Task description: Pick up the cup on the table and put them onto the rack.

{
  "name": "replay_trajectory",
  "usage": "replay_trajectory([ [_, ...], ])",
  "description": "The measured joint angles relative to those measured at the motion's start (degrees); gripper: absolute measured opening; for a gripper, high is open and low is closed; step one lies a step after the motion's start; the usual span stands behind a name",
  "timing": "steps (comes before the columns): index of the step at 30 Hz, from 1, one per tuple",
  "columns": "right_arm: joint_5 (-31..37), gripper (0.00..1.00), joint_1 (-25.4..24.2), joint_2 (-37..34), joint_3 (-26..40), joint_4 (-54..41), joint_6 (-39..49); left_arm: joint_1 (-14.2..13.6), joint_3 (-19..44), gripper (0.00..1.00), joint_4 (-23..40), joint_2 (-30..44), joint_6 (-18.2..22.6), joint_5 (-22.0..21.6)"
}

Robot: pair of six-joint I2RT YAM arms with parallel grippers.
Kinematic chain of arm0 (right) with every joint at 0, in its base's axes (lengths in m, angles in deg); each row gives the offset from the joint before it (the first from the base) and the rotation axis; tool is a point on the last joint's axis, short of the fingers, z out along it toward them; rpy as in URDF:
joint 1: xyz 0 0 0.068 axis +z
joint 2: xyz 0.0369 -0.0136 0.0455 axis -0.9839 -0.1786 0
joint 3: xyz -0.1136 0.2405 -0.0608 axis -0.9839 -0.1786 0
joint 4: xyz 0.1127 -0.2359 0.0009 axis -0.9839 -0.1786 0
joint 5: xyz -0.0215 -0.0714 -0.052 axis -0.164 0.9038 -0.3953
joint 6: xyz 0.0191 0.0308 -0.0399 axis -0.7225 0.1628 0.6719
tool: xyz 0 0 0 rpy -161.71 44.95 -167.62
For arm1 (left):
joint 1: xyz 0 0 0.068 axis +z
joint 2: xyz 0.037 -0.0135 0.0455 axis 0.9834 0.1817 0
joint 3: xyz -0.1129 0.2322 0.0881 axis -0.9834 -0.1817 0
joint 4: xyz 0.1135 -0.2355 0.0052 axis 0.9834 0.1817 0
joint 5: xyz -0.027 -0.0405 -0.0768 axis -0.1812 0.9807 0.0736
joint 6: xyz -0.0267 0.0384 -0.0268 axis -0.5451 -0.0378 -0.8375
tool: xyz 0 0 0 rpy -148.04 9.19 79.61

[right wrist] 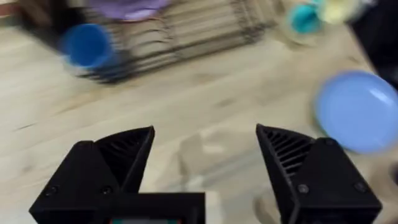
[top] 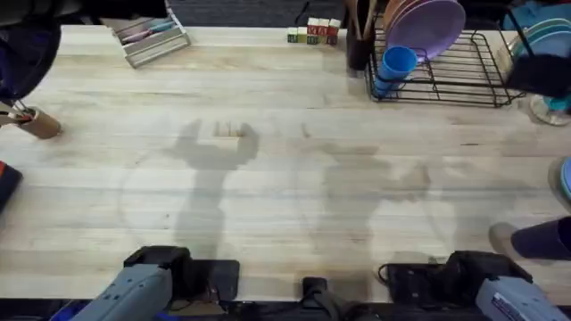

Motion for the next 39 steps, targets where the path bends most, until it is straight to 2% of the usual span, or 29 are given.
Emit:
replay_trajectory([
  [2, 3.0, 0.993, -2.3, 1.5, 0.0, -2.6, -0.6, 0.0, 0.0, 0.993, -0.3, 0.0, 0.0, 0.0],
  [3, 5.6, 0.993, -6.8, 2.5, 0.0, -6.2, -1.1, 0.0, 0.0, 0.993, -0.3, 0.0, 0.0, 0.0],
  [5, 6.5, 0.993, -10.1, 2.5, 0.0, -8.0, -1.3, 0.0, 0.0, 0.993, -0.3, 0.0, 0.0, 0.0],
  [6, 7.2, 0.993, -15.7, 2.5, 0.0, -9.8, -1.6, 0.0, 0.0, 0.993, -0.3, 0.0, 0.0, 0.0],
  [10, 6.6, 0.993, -22.2, 2.5, 0.0, -10.6, -1.9, 0.0, 0.0, 0.993, -1.1, 0.0, 0.0, 0.0],
  [14, 3.2, 0.993, -26.7, 2.5, 0.0, -11.9, -2.2, 0.0, 0.0, 0.993, -1.3, 0.0, 0.0, 0.0],
  [22, -0.2, 0.993, -31.8, 2.5, -1.8, -12.6, -3.4, 0.0, 0.0, 0.993, -1.3, 0.0, 0.0, 0.0],
  [30, -0.8, 0.993, -34.5, 2.5, -10.1, -11.5, -4.2, 0.0, 0.0, 0.993, -1.3, 0.0, 0.0, 0.0],
  [39, -0.8, 0.993, -35.9, 2.3, -18.8, -3.6, -4.4, 0.0, 0.0, 0.993, -1.3, 0.0, 0.0, 0.0],
])
